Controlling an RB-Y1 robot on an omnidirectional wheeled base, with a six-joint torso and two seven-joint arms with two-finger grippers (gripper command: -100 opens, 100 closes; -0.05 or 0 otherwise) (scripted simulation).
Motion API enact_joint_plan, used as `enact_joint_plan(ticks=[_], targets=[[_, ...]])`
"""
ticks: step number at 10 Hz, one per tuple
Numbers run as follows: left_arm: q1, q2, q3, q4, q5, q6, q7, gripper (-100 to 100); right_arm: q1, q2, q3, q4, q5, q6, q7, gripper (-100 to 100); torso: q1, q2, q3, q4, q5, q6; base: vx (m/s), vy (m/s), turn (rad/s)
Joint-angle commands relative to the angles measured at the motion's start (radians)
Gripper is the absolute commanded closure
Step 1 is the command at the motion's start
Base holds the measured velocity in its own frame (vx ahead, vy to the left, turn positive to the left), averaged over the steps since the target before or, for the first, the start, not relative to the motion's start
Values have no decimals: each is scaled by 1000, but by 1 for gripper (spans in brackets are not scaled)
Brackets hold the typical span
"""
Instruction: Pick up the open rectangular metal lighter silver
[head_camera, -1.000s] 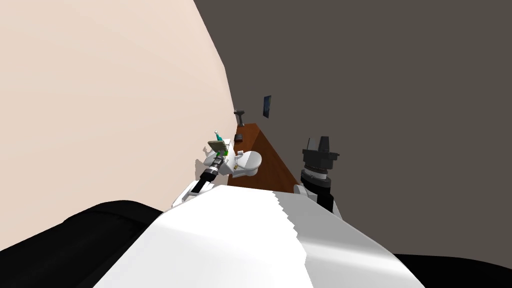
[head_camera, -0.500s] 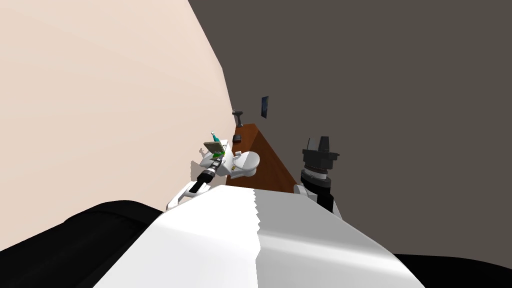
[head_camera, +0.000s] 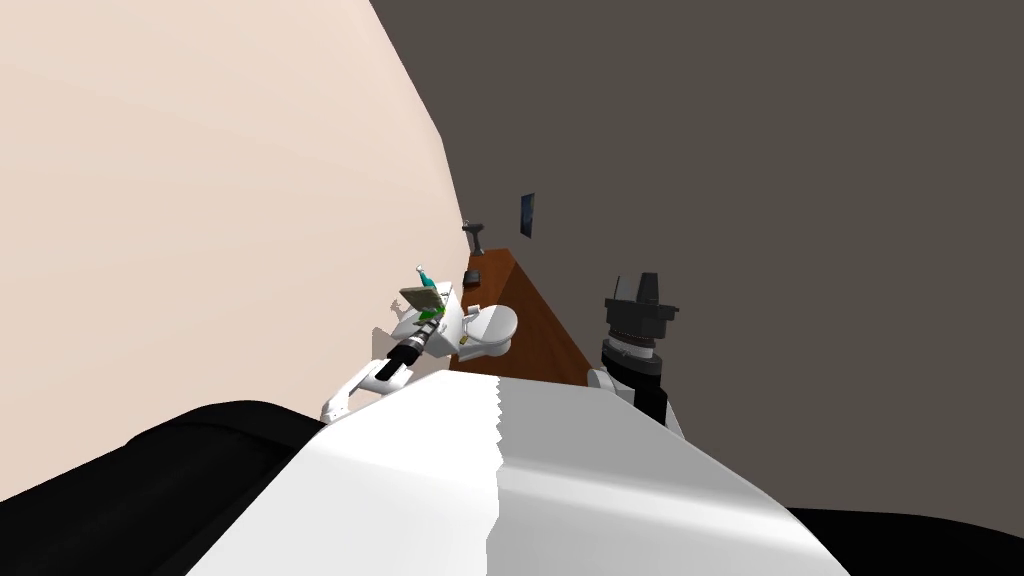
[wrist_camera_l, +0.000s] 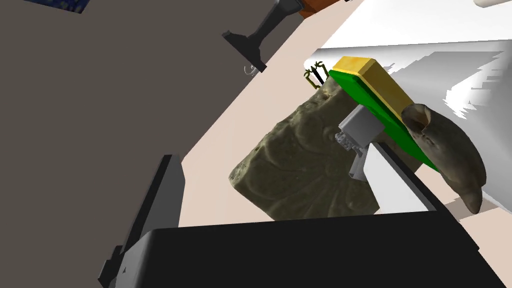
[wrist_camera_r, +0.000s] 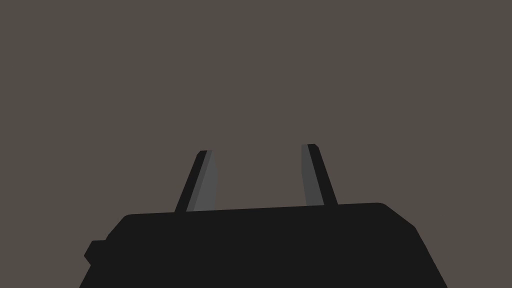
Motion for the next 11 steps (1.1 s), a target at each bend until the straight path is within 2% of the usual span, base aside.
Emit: enact_joint_plan(ticks=[1,2,3,4,5,10,11], targets=[[-7,36,3,44,-17,21,-10,-100,0,0,0,0,0,0,0,0,0,0,0,0,0,0,78,2,-16],[-7,36,3,44,-17,21,-10,-100,0,0,0,0,0,0,0,0,1,0,0,0,0,0,51,6,-6],[-15,82,6,81,-36,57,-19,-100,0,0,0,0,0,0,0,0,1,1,1,0,0,0,66,8,-20],[-19,104,7,99,-45,74,-24,-100,0,0,0,0,0,0,0,0,2,0,0,0,0,0,100,7,-26],[-19,104,7,99,-45,74,-24,-100,0,0,0,0,0,0,0,0,1,-1,0,0,0,0,72,4,0],[-39,188,12,178,-88,148,-42,-100,0,0,0,0,0,0,0,0,2,0,0,0,0,0,72,16,-12],[-34,185,13,165,-78,136,-36,-100,0,0,0,0,0,0,0,0,2,0,0,0,1,0,34,11,-4]])
